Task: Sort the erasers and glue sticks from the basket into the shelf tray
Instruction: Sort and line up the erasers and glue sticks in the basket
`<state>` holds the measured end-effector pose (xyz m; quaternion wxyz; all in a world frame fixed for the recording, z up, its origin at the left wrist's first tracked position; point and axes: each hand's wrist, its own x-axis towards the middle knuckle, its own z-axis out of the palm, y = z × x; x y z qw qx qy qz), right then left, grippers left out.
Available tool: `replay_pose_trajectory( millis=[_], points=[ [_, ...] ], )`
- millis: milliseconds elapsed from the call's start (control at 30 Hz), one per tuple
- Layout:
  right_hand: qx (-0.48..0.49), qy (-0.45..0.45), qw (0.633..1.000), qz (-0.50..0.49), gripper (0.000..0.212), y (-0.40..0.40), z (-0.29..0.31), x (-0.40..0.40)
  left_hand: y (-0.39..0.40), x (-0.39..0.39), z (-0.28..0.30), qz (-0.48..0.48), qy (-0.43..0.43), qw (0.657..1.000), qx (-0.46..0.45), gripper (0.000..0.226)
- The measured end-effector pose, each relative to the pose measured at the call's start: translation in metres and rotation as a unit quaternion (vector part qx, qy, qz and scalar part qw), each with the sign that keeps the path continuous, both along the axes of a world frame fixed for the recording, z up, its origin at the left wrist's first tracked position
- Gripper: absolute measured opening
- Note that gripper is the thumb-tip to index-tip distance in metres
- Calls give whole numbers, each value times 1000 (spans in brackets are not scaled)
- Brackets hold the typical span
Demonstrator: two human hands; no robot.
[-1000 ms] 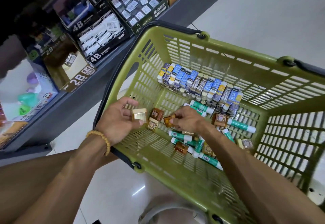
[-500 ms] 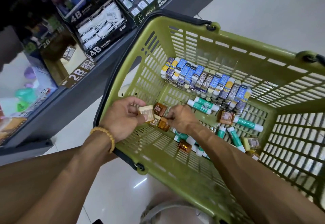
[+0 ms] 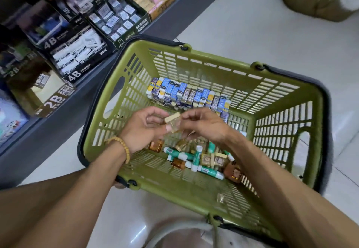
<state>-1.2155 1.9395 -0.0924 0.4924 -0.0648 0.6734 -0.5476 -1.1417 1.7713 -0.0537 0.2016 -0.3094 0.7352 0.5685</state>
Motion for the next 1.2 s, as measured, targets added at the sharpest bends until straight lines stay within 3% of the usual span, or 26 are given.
replay_pose_trajectory(
  millis=[100, 200, 300, 433, 533, 633, 733, 867, 1100, 1200],
  points=[
    [40, 14, 994, -99, 11, 36, 7, -9, 8, -6, -26, -48, -14, 997, -63, 23],
    [62, 18, 988, -140, 8, 67, 12, -11, 20, -9, -61, -183, -47, 975, -120, 29],
    [89, 27, 981, -168, 10, 87, 13, -9, 31, -11, -92, -349, -77, 916, -183, 40],
    [109, 37, 971, -209, 9, 100, 8, -10, 43, -14, -117, -469, -68, 846, -244, 41],
    [109, 42, 967, -228, 14, 101, 6, -11, 44, -18, -122, -461, -65, 853, -237, 41],
    [113, 54, 964, -235, 14, 101, 5, -14, 46, -24, -117, -443, -68, 883, -137, 60],
    [108, 57, 960, -251, 14, 102, 4, -16, 56, -31, -117, -510, -66, 847, -135, 73],
    [111, 58, 960, -252, 11, 103, 3, -11, 65, -33, -127, -568, -91, 804, -150, 70],
    [112, 53, 958, -258, 13, 103, 3, -8, 73, -31, -126, -550, -79, 819, -142, 48],
    [119, 56, 956, -262, 19, 104, 0, -7, 81, -30, -126, -546, -76, 828, -102, 60]
  ],
)
